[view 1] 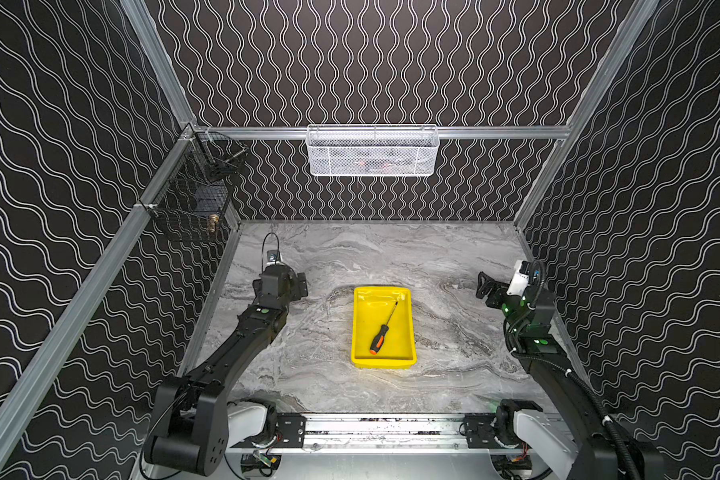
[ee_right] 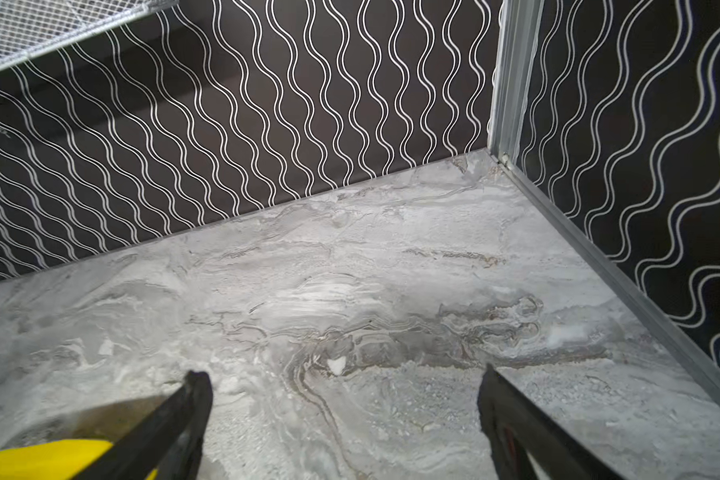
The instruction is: Put the screwdriver in the bin
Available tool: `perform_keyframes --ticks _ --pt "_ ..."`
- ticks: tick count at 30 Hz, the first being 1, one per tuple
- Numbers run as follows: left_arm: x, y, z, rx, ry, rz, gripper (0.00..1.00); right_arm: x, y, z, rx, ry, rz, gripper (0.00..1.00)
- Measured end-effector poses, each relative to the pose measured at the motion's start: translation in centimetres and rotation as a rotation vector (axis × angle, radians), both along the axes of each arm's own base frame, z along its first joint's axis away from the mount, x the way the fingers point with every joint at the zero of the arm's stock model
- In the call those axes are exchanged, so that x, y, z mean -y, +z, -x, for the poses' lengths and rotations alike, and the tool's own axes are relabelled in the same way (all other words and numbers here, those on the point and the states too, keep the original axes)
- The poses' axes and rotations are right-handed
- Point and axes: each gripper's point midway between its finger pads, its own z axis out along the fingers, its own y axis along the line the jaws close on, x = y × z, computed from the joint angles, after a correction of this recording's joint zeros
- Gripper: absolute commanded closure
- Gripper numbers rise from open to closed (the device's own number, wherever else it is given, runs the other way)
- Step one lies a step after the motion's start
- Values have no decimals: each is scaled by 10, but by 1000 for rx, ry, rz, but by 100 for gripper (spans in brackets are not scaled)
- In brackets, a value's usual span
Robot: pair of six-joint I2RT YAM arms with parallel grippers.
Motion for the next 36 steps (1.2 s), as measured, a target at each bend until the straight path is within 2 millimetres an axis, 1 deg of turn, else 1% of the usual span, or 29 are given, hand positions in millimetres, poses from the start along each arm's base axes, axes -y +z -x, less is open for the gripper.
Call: perform_keyframes --ticks 2,4,8,9,10,13,16,18,20,23,25,30,32,33,36 --pt "-4 -7 0 16 -4 -12 1 1 0 -4 10 2 24 1" --pt "-7 -15 -2 38 -13 -31 1 2 -4 -8 1 3 48 0" --pt "-13 -44 2 40 -33 -92 1 7 -19 -13 -2 -15 81 0" --pt "-15 -48 2 42 -31 -93 1 7 -23 -13 -2 -19 83 0" --pt "-19 -48 1 46 -29 -102 1 8 -29 -14 -6 -22 85 0" --pt "-26 -39 -7 108 -19 -105 1 9 -41 -19 -14 -23 98 0" --pt "-24 -37 -13 134 -51 -106 1 9 -49 -27 -12 -17 115 0" --pt "-26 -42 -14 132 -58 -117 1 8 -57 -31 -15 -5 122 0" --pt "-28 -52 -12 128 -58 -114 1 6 -65 -33 -34 7 133 0" --pt "-27 -68 -8 111 -69 -110 1 7 -66 -39 -36 9 140 0" --pt "-27 -75 -8 110 -70 -108 1 7 -69 -41 -38 11 144 0" --pt "-22 -84 -15 127 -102 -100 1 4 -91 -36 -63 31 156 0" --pt "-20 -92 -13 115 -120 -104 1 2 -101 -30 -67 41 158 0" --pt "-19 -92 -13 114 -123 -102 1 2 -104 -27 -62 42 161 0" --pt "-15 -85 -20 143 -145 -96 1 2 -113 -18 -40 38 165 0"
